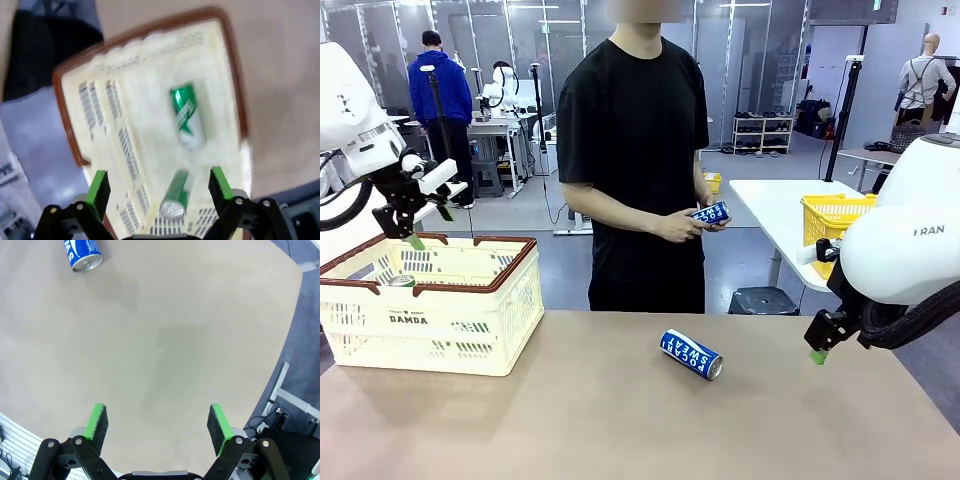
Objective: Place the drinks into the Shopping basket.
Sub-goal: Pick up one drink and place it into the Shopping basket.
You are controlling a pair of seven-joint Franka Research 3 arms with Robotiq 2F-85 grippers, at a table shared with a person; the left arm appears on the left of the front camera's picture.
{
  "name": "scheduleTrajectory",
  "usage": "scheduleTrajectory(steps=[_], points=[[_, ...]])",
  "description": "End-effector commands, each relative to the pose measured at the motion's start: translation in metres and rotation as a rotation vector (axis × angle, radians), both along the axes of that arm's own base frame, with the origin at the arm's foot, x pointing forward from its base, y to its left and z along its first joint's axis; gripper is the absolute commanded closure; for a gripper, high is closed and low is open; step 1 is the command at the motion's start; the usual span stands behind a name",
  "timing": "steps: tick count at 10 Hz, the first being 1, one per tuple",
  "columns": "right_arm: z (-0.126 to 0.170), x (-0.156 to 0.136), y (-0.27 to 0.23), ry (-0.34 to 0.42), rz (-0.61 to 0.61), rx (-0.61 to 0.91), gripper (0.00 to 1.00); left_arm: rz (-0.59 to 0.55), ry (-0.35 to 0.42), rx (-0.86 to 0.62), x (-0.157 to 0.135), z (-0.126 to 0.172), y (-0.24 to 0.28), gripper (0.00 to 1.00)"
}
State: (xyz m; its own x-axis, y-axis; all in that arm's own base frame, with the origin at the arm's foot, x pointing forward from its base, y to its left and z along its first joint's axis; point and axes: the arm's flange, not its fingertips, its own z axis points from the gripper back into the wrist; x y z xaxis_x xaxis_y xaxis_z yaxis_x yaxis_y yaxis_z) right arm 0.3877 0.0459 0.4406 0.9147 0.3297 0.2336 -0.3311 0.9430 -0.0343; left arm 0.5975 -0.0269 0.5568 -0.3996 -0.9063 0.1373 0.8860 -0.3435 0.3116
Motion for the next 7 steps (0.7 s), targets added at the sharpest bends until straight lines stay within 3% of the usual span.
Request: scheduleTrajectory(steps=[1,4,7], points=[[-0.001,-0.002,-0.001,0.001,0.003,-0.004,0.00,-0.094,0.070,-0.026,-0.040,-0.004,-0.007,0.00],[-0.001,-0.002,-0.001,0.001,0.003,-0.004,0.00,-0.207,0.233,0.050,-0.094,-0.026,-0.035,0.00],[-0.001,-0.002,-0.001,0.001,0.003,-0.004,0.00,-0.207,0.294,0.100,-0.120,-0.055,-0.053,0.00]])
